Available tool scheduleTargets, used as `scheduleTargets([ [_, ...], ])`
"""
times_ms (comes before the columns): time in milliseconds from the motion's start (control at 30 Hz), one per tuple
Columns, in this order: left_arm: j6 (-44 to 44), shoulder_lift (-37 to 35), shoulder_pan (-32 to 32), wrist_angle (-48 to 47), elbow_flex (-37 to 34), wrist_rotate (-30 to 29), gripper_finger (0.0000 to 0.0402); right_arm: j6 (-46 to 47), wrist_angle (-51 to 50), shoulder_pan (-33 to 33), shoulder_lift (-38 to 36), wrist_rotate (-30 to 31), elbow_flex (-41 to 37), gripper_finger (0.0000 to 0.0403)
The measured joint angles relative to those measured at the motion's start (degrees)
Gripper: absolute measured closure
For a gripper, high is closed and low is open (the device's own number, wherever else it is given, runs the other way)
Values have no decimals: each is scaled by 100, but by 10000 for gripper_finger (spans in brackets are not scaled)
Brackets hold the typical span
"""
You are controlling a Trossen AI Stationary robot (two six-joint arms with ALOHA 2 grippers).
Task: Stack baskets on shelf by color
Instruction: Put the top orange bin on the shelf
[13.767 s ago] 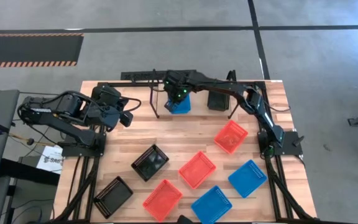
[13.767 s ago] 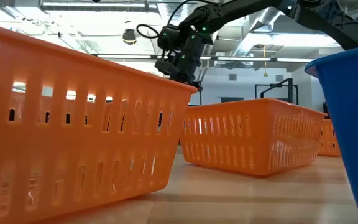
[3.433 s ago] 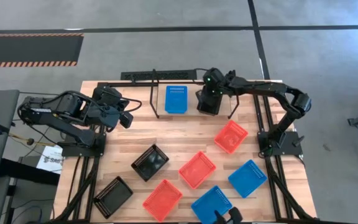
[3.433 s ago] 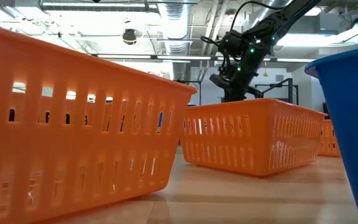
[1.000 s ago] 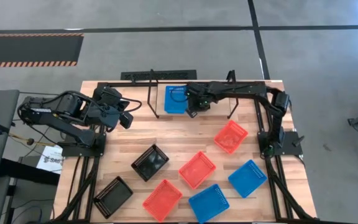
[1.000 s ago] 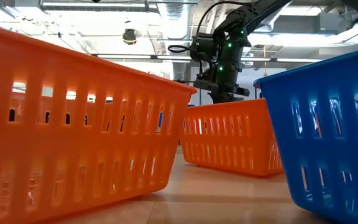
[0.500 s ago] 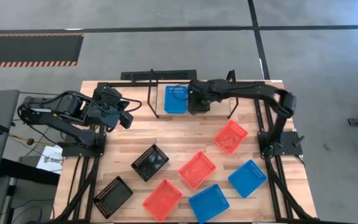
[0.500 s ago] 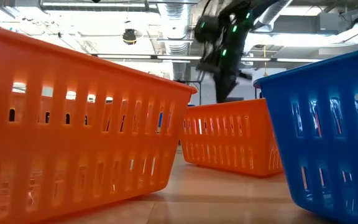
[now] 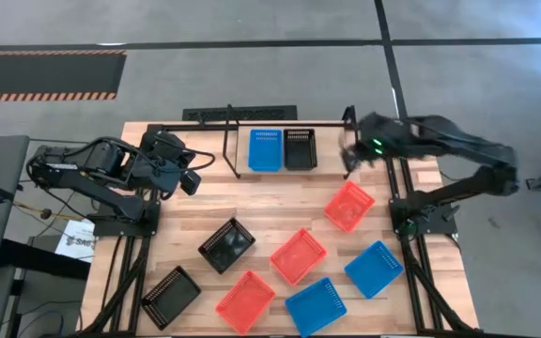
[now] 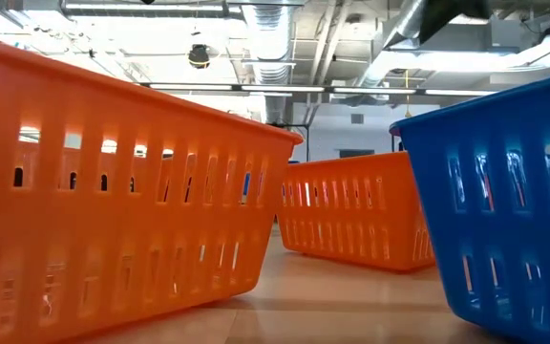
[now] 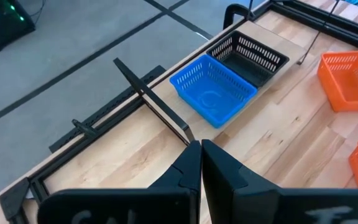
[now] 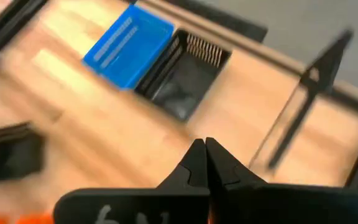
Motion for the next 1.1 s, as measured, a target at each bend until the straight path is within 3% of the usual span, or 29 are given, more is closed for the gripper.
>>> scheduleTargets([
  [233, 102, 0, 0, 0, 0, -43, 402, 2678, -1664, 1684, -286, -13, -26, 403],
  [467, 132, 2, 0, 0, 0, -47, 401, 4066, -1489, 2813, 52, -17, -800, 397],
  [633, 439, 1, 0, 0, 0, -49, 401, 3995, -1381, 2966, 686, -95, -1359, 373],
  [767, 548, 0, 0, 0, 0, -21, 401, 4105, -1064, 2660, 1168, -883, -1549, 365],
  [933, 762, 0, 2, 0, 0, 147, 401, 4393, -627, 2523, 1596, -910, -1571, 359],
  [1100, 940, 0, 0, 1, 0, 301, 401, 4628, -220, 2568, 1902, -911, -1569, 327],
])
